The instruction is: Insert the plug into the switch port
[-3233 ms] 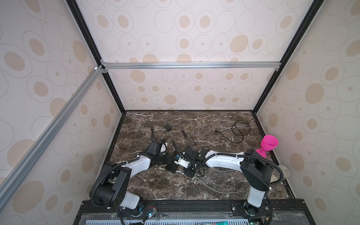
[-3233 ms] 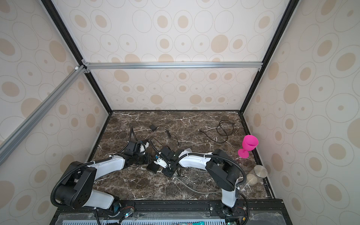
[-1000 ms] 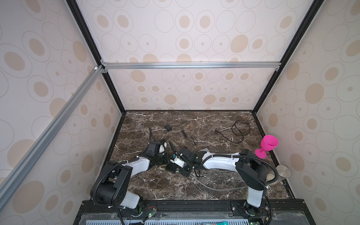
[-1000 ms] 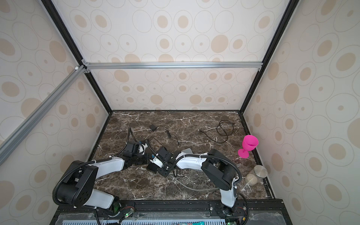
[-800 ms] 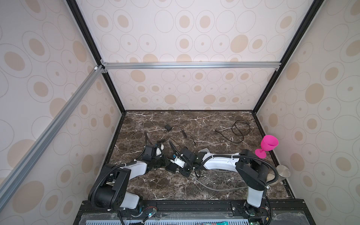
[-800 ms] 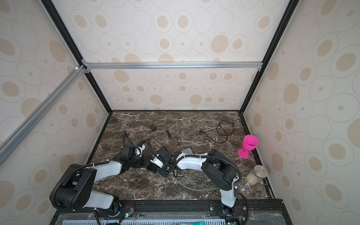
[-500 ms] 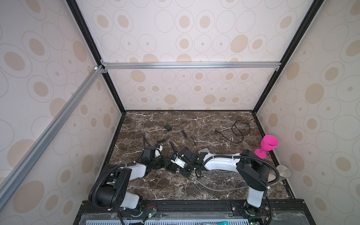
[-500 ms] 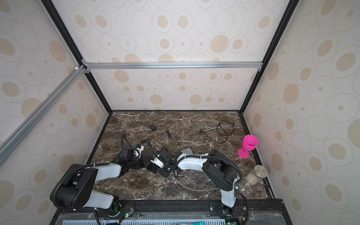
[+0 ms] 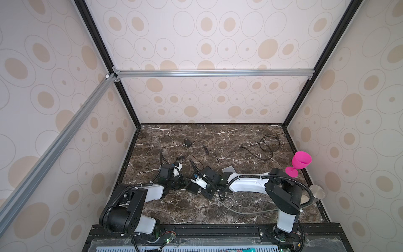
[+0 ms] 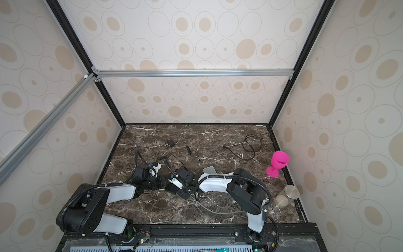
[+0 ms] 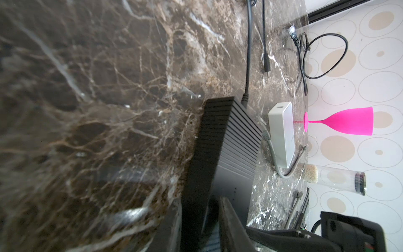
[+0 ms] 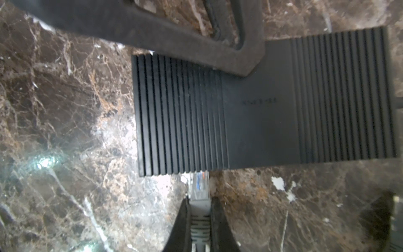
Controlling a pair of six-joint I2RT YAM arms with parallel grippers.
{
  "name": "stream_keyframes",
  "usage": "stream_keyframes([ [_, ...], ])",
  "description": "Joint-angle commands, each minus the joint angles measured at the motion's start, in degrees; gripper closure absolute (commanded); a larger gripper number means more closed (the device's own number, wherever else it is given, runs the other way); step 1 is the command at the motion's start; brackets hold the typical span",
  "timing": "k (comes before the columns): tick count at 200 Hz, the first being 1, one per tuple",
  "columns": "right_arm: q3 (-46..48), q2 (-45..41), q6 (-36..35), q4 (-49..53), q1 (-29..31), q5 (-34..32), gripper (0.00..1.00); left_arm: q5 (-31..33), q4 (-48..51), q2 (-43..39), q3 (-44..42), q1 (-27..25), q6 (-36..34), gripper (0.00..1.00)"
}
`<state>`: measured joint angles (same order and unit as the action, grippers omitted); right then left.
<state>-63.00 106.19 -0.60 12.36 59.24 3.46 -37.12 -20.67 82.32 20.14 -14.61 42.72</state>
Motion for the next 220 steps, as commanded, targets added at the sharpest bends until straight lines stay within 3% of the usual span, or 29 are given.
stream_keyframes([
  [1,0.2,-1.5,1.2,-5.8,0.0,1.0,1.00,-3.2,2.4,1.9,-2.4,-0.5,1.6,0.71],
  [142,-6.4,3.6,0.9,-10.0,-0.1,3.9,1.00,-5.8,-0.9,0.7,-6.5,-0.5,4.1,0.71],
  [220,-8.8,3.0,7.5,-4.8,0.0,-11.2,1.00,-5.3,-0.3,-2.8,-8.3,-0.5,5.2,0.71],
])
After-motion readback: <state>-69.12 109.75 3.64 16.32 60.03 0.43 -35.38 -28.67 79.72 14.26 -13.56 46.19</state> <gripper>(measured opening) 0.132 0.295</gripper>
